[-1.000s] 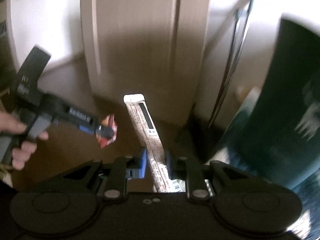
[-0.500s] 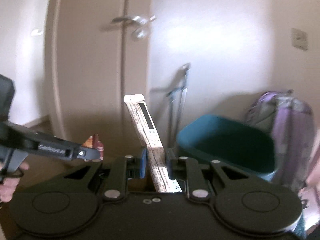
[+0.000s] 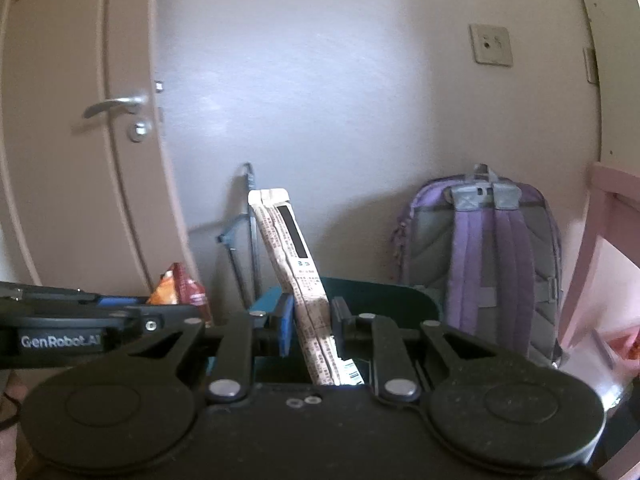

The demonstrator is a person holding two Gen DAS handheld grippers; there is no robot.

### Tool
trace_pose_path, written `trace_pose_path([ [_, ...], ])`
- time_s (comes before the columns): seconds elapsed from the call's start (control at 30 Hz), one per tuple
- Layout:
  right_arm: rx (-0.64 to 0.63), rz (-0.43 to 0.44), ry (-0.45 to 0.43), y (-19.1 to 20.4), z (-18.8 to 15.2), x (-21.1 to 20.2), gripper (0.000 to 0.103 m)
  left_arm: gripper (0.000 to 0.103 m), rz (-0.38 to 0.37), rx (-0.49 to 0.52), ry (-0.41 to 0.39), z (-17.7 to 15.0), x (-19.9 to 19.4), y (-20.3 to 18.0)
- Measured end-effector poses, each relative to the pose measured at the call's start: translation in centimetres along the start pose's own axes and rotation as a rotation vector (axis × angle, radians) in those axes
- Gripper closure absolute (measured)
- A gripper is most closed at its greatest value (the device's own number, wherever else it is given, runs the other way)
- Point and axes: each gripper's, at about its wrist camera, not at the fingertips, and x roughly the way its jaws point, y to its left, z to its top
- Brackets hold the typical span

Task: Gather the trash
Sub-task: 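Drop the brown wrapper into the teal bin while the right tool drops the strip in, then withdraw both tools from the bin and turn down toward the floor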

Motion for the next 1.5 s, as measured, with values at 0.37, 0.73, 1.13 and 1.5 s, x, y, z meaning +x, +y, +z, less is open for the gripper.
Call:
trace_pose_path([
  [0.37,0.009,-0.060,0.153,-1.8,-2.8,5.8,0.085,0.073,0.048,-0.051,0.170,0.9,9.7,0.7],
  [0.73,-0.068,-0.082,0.282,-1.4,-5.5,8.9,0.084,0.073,0.083,-0.044,0.344,-1.0,16.8,0.3],
  [1.13,-0.111,-0.096,0.312,-1.5,-5.4,9.3,0.077,0.066,0.116,-0.010,0.447,-2.5,19.8,0.1],
  [1.5,-0.139,-0.073,0.277,-1.7,-5.5,6.5,0.066,0.045,0.121,0.006,0.401,-2.3,17.0,-0.3],
])
